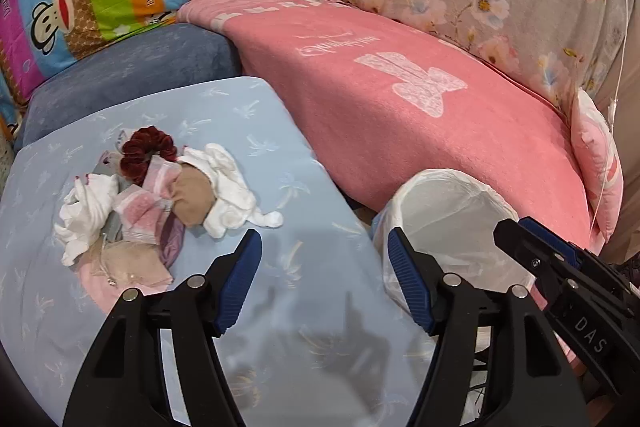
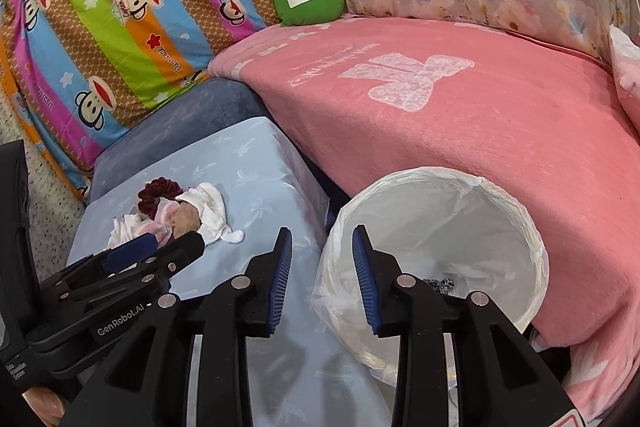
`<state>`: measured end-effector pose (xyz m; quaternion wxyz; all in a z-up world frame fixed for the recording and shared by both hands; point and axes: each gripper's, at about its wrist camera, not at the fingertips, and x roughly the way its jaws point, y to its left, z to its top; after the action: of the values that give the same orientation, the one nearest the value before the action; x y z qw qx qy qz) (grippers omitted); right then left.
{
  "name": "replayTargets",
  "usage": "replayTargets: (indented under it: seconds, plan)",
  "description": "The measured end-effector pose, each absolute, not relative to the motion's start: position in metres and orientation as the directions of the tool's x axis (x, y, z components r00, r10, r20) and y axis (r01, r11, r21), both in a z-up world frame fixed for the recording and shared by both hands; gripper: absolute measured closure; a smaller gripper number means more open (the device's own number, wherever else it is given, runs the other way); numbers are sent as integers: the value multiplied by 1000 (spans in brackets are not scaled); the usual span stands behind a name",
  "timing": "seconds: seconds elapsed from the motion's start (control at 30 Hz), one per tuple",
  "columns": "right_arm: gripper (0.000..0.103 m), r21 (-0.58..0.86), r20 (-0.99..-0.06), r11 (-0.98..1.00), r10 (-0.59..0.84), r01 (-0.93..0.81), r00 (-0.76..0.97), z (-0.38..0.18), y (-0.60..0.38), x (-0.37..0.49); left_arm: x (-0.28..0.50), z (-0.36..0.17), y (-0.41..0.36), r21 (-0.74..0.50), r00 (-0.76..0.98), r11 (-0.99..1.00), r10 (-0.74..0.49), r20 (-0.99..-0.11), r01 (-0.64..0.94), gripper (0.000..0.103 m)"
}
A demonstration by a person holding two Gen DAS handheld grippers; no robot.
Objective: Collect trash
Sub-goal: 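Open both tools to drop the items into the bin, then move both tools back to the pile on the bed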
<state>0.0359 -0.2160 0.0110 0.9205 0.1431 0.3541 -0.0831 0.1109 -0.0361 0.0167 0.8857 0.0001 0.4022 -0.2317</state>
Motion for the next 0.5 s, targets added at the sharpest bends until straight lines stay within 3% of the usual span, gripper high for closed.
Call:
replayTargets:
  seconds: [0.27, 0.37, 0.43, 0.5]
  plan:
    - [71, 186, -685, 961, -23, 204, 728, 10, -185, 50, 118, 14, -8, -191, 586, 913, -382, -714, 361, 36]
    - [67, 177, -686, 966, -16, 189, 727, 11, -173, 55, 121, 13, 5, -193, 595, 921, -369, -715, 338, 30]
    - [64, 173, -688, 969, -10, 177, 726, 10, -165, 59, 124, 11, 14, -194, 597, 928, -355, -719, 318, 19]
    - [63, 169, -691, 972, -2, 164, 723, 10, -156, 63, 126, 10, 25, -197, 606, 935, -343, -718, 295, 17]
